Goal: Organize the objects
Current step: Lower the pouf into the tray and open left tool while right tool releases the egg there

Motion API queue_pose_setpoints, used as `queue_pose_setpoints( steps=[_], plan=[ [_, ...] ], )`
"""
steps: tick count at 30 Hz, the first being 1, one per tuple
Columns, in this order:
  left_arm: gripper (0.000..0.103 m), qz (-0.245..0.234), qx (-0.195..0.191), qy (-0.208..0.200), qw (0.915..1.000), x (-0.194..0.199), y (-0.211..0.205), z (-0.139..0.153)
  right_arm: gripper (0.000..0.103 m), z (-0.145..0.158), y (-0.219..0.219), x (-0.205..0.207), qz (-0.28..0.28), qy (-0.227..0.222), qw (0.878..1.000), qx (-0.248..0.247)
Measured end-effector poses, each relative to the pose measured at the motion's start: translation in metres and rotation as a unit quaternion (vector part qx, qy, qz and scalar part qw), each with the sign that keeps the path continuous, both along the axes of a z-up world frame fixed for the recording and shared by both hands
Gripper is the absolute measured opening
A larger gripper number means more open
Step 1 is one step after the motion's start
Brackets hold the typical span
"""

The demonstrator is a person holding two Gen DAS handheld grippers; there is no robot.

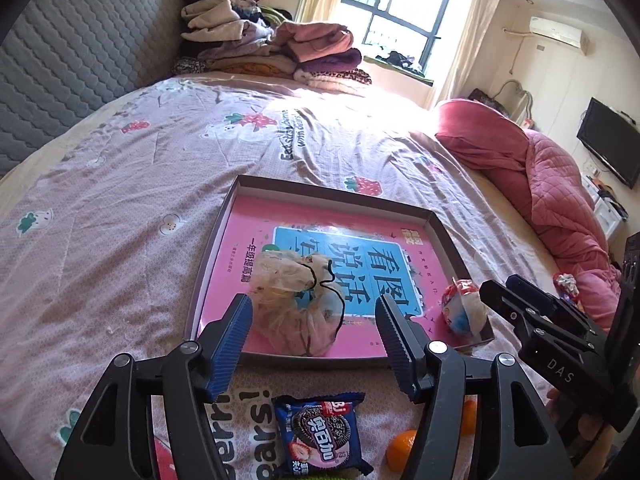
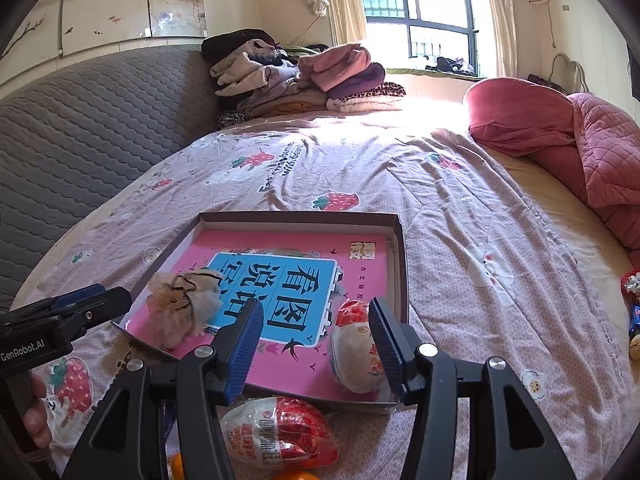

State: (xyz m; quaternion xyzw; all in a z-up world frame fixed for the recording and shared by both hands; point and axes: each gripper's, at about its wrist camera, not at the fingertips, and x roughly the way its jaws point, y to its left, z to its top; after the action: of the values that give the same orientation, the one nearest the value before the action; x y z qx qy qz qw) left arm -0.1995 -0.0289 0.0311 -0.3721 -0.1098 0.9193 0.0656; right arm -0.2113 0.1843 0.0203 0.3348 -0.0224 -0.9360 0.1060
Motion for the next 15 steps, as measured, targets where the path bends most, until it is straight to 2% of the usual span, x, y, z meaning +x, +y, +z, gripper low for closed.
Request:
queue_pose_setpoints(
  steps=[5,15],
  plan=[
    [0.073,0.003,-0.012,0.017,0.9998,0.013,0.004,0.011,0.056,0.013,-0.003,0.013,0.01,0.02,1.0,0.003],
    [0.075,0.009,-0.027,0.039,0.9988,0.037,0.013,0.023,0.057,0.029,-0.003,0.04,0.014,0.038,0.999,0.0]
  ],
)
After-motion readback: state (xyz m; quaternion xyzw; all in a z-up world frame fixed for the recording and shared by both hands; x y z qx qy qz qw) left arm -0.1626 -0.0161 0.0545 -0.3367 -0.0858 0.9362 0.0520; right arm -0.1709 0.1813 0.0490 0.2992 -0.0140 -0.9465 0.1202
